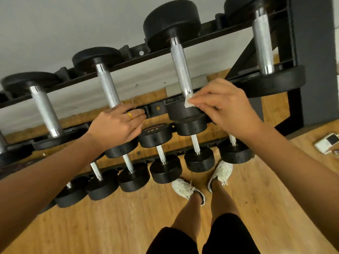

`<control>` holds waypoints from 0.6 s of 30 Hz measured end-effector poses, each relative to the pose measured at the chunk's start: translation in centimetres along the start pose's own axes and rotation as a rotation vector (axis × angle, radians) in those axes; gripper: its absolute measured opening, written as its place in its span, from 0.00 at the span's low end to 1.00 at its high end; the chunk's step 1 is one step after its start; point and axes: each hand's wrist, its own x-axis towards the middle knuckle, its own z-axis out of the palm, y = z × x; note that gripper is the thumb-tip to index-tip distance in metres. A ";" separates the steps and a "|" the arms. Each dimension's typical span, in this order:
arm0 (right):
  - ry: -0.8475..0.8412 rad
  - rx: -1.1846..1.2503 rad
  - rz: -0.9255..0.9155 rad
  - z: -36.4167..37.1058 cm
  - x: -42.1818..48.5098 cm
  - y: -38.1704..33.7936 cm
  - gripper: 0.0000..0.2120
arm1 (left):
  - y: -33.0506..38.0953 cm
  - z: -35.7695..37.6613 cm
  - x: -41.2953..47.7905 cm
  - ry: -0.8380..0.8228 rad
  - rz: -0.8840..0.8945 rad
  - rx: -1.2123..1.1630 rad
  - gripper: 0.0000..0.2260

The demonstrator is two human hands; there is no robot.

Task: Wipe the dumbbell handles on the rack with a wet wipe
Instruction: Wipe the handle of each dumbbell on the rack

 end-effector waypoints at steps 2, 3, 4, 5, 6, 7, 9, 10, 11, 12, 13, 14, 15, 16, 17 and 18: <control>-0.136 0.023 -0.036 -0.8 1.6 0.4 0.10 | 0.1 -0.1 0.0 0.011 -0.002 0.019 0.12; -0.199 0.031 -0.034 -1.5 1.9 0.6 0.10 | 0.1 -0.1 0.0 0.015 -0.001 0.021 0.13; -0.247 0.036 -0.027 -2.3 2.0 0.8 0.10 | 0.1 -0.1 0.0 0.015 0.000 0.016 0.13; -0.283 0.033 -0.026 -2.9 2.1 0.9 0.10 | 0.1 -0.1 0.0 0.017 0.000 0.015 0.13; -0.313 0.021 -0.033 -3.4 2.3 0.9 0.10 | 0.1 -0.2 0.1 0.023 -0.002 0.021 0.13; -0.344 0.008 -0.038 -3.5 2.7 0.7 0.10 | 0.1 -0.2 0.1 0.031 -0.003 0.029 0.13; -0.425 0.005 -0.035 -3.0 4.4 -0.1 0.09 | 0.2 -0.4 0.1 0.042 -0.004 0.024 0.13; -0.484 0.014 -0.034 -2.3 5.6 -0.6 0.09 | 0.2 -0.3 0.2 0.046 -0.006 0.020 0.14; -0.561 0.023 -0.032 -1.5 7.0 -1.1 0.09 | 0.2 -0.3 0.2 0.049 -0.011 0.017 0.14; -0.653 0.029 -0.027 -0.7 8.5 -1.6 0.08 | 0.2 -0.1 0.2 0.048 -0.019 0.007 0.15; -0.751 0.027 -0.012 -0.1 9.9 -1.8 0.08 | 0.1 0.0 0.1 0.042 -0.027 -0.010 0.15; -0.845 0.015 0.011 0.1 11.1 -2.0 0.08 | 0.1 0.2 0.1 0.032 -0.035 -0.029 0.15; -0.927 0.001 0.032 0.1 12.1 -1.9 0.08 | 0.0 0.4 0.1 0.019 -0.044 -0.042 0.16; -0.994 -0.005 0.051 -0.2 12.9 -1.6 0.08 | 0.0 0.4 0.1 0.005 -0.051 -0.049 0.16; -1.041 -0.001 0.074 -0.7 13.3 -1.4 0.08 | 0.0 0.4 0.0 -0.003 -0.057 -0.053 0.17; -1.070 0.010 0.089 -1.0 13.6 -1.1 0.08 | 0.0 0.4 -0.1 -0.003 -0.064 -0.054 0.18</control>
